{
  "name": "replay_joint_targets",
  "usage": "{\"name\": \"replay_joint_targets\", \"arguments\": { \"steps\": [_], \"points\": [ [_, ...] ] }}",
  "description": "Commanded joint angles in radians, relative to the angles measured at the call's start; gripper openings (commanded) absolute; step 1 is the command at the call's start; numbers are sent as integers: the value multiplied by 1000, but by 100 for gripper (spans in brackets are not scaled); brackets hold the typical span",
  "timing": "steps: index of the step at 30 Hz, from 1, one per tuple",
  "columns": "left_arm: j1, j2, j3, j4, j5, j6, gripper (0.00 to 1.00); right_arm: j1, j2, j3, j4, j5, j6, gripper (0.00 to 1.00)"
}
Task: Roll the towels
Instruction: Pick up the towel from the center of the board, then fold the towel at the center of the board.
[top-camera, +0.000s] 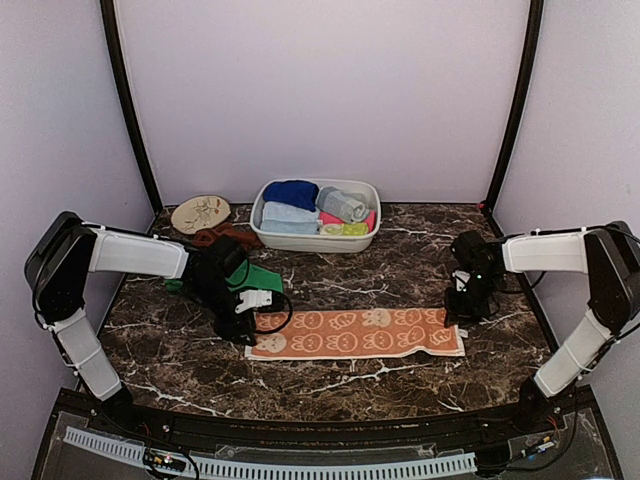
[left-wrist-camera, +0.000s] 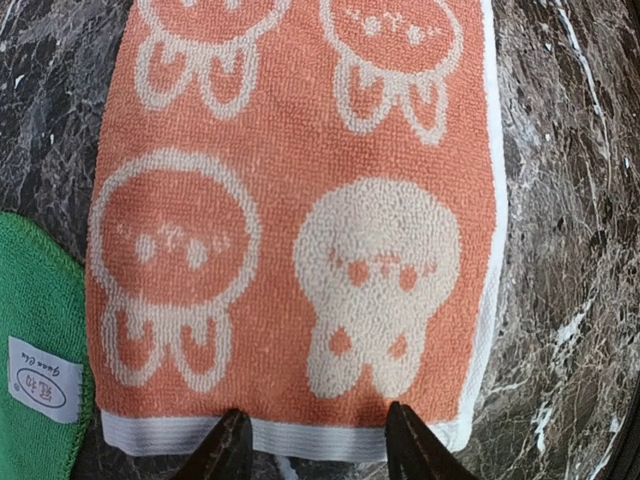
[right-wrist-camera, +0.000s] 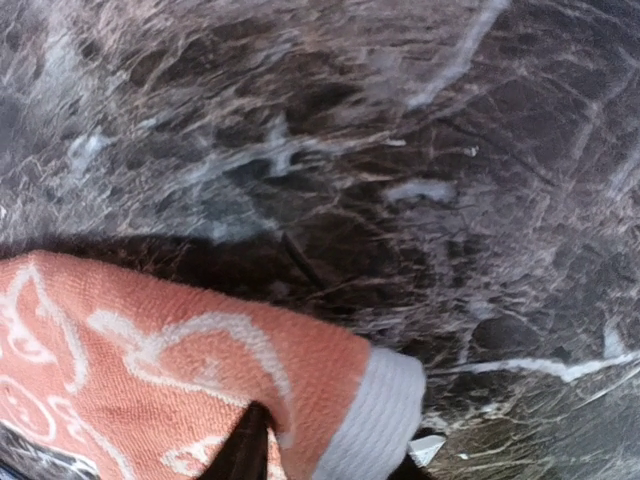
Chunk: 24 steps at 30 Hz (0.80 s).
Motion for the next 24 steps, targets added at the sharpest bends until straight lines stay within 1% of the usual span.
{"name": "replay_joint_targets", "arguments": {
  "steps": [1, 4, 5, 11, 16, 19, 22, 24],
  "points": [
    [2, 4, -14, 6, -4, 11, 47, 2, -27, -17, 20, -62, -3, 16],
    [1, 4, -15, 4, -8, 14, 47, 3, -44, -5, -9, -38, -13, 1],
    [1, 3, -14, 3, -9, 15, 47, 2, -47, 2, -20, -27, -17, 0],
    [1, -14, 20, -44, 13, 10, 48, 3, -51, 84, -141, 121, -49, 0],
    [6, -70, 55, -146, 121, 12, 52, 2, -81, 200, -278, 277, -84, 0],
    [13, -95, 51, -161, 147, 14, 53, 3, -93, 262, -358, 365, -98, 0],
    [22, -97, 37, -150, 127, 9, 53, 8, -95, 285, -394, 368, -103, 0],
    [36, -90, 33, -148, 122, 7, 52, 40, -94, 285, -404, 357, -92, 0]
  ]
}}
